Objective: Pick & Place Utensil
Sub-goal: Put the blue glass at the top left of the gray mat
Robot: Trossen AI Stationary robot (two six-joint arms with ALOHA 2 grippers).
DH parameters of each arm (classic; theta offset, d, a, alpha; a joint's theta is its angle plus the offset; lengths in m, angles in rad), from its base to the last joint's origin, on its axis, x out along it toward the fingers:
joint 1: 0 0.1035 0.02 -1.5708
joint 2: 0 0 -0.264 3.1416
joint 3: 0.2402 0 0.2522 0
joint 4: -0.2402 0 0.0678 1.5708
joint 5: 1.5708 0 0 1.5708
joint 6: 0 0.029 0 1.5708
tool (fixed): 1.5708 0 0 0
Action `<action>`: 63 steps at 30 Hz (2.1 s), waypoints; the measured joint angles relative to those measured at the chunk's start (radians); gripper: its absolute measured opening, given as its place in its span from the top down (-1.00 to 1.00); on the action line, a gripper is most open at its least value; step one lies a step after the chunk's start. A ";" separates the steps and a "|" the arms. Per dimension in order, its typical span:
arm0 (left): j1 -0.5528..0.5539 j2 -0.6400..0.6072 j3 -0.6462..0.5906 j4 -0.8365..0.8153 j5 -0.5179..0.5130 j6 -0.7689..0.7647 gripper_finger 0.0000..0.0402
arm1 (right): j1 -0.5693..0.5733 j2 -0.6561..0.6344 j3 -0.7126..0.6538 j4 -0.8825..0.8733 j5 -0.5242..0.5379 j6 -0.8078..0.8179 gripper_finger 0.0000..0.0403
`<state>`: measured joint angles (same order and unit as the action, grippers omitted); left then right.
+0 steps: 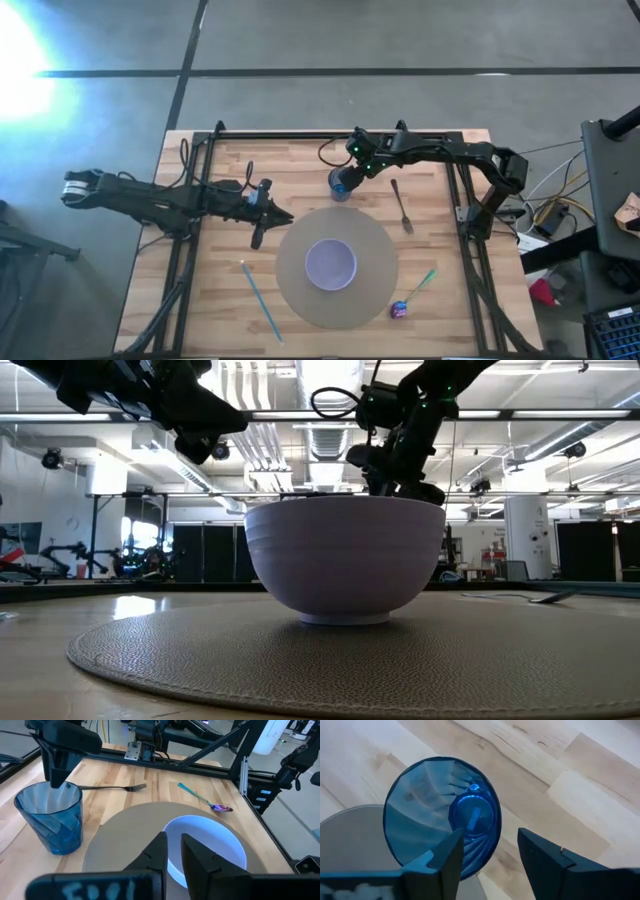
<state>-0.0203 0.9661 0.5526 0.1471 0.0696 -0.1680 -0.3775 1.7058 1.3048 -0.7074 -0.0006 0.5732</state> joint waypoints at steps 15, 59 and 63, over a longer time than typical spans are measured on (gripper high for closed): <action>-0.001 0.000 0.000 -0.002 0.000 0.000 0.78 | 0.000 0.040 0.000 0.007 -0.001 -0.023 0.54; 0.013 0.009 0.039 0.073 -0.464 -0.159 0.20 | 0.179 0.037 0.230 -0.039 0.201 -0.304 0.94; 0.021 0.036 0.085 0.022 -0.483 -0.161 0.19 | 0.199 0.037 0.230 -0.009 0.266 -0.309 0.94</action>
<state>0.0008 1.0018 0.6372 0.1693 -0.4133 -0.3286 -0.1785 1.7428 1.5352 -0.7163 0.2653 0.2642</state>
